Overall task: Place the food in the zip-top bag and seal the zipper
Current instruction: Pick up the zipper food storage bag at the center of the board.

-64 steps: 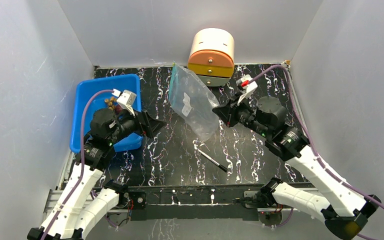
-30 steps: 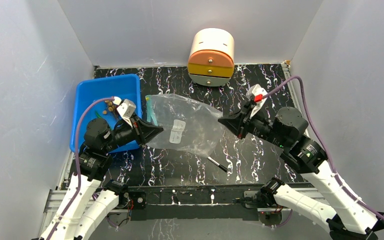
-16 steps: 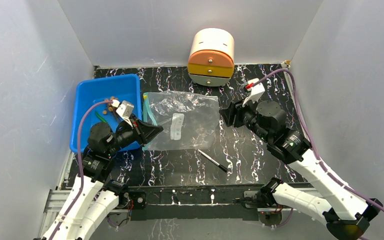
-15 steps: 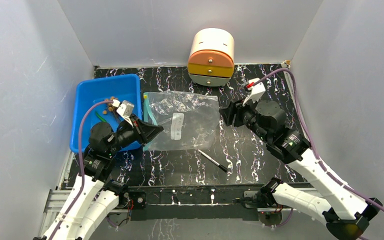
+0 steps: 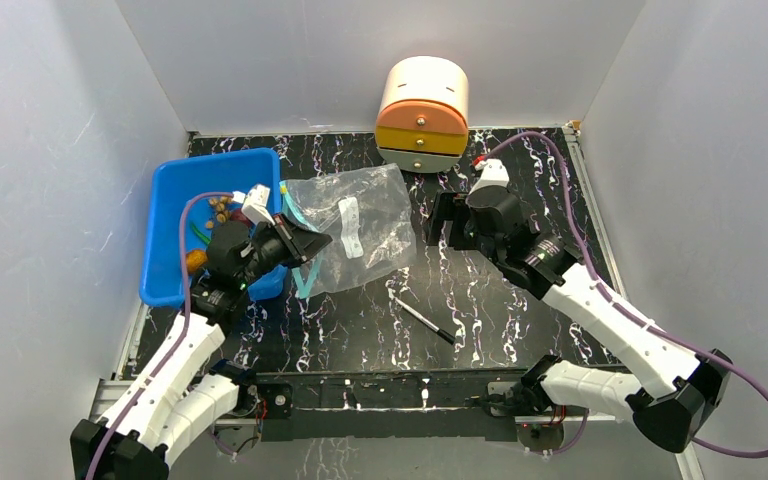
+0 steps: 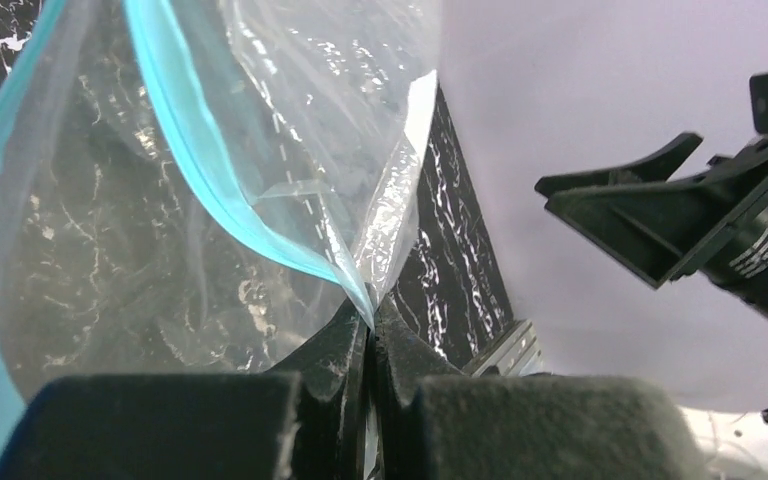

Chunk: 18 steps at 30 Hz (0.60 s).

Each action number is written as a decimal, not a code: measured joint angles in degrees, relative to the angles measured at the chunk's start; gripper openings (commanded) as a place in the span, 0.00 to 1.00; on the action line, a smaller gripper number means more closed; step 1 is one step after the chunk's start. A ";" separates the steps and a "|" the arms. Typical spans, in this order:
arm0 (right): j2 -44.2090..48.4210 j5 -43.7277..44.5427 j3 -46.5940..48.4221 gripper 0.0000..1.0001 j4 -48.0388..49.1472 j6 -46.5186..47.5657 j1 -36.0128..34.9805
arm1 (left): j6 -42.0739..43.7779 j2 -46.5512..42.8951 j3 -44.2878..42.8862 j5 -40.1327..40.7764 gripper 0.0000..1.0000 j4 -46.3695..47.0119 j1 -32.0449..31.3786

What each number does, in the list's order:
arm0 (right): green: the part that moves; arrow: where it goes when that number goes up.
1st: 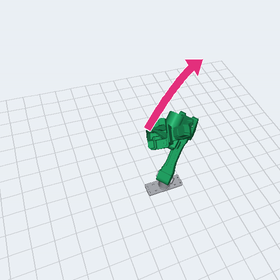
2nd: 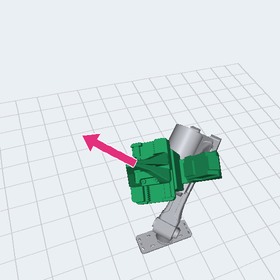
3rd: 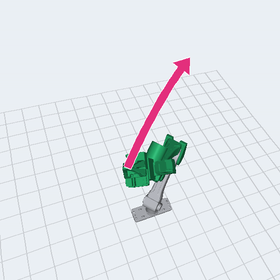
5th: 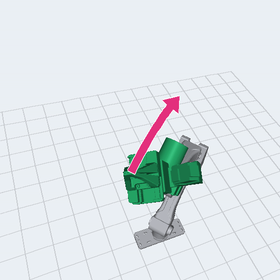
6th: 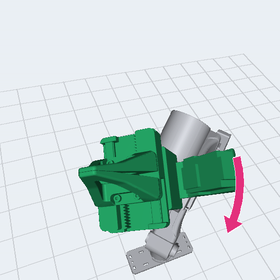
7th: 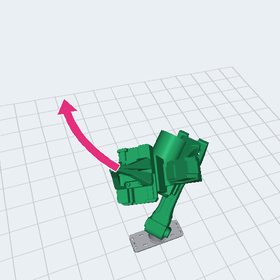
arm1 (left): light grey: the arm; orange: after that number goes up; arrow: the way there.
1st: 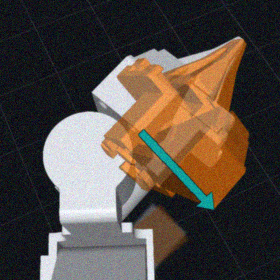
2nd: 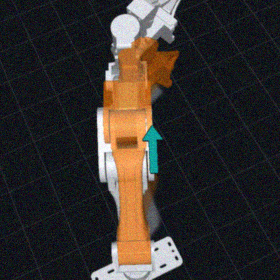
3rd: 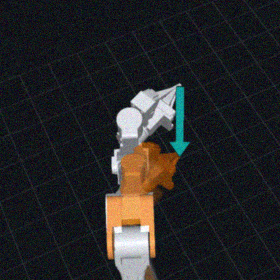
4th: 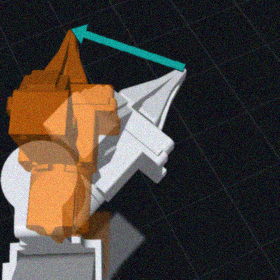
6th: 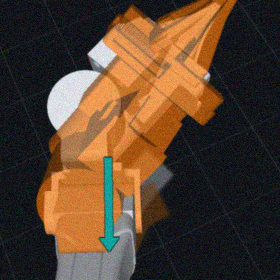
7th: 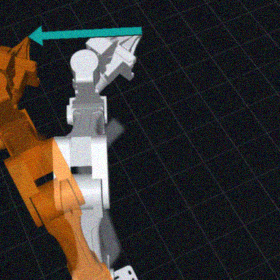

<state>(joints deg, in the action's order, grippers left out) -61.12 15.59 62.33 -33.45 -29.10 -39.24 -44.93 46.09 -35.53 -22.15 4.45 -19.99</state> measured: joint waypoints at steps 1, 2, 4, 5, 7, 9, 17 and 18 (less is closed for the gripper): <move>-0.26 -0.02 0.26 0.90 -0.44 -0.81 0.00 | -0.83 0.22 0.04 0.57 0.00 0.50 0.00; -0.31 -0.20 0.35 0.89 -0.68 -1.44 0.00 | -1.51 0.42 0.11 0.98 0.00 0.94 0.00; -0.24 -1.18 0.37 0.84 -0.57 -2.38 0.00 | -2.82 0.87 0.44 2.12 0.00 1.95 0.00; -0.20 -2.21 0.35 0.80 -0.31 -3.08 0.00 | -3.54 1.14 0.68 2.56 0.00 2.36 0.00; 0.00 -4.55 -0.04 0.71 1.68 -5.22 -0.02 | -4.72 1.86 0.96 3.48 0.00 2.71 0.00; 0.35 -7.08 -1.33 0.49 4.94 -8.20 -0.44 | -5.84 2.51 1.05 4.46 0.00 2.82 0.00; -4.96 -6.80 -4.02 0.38 15.54 -16.33 -13.00 | -9.97 3.23 2.89 8.20 0.00 2.73 0.00; -7.02 -6.21 -3.43 0.38 16.17 -16.61 -15.04 | -10.45 3.54 2.89 8.35 0.00 2.73 0.00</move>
<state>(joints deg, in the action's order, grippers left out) -68.14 9.39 58.89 -17.28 -45.71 -54.28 -55.37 49.63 -32.64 -13.80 7.18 -19.99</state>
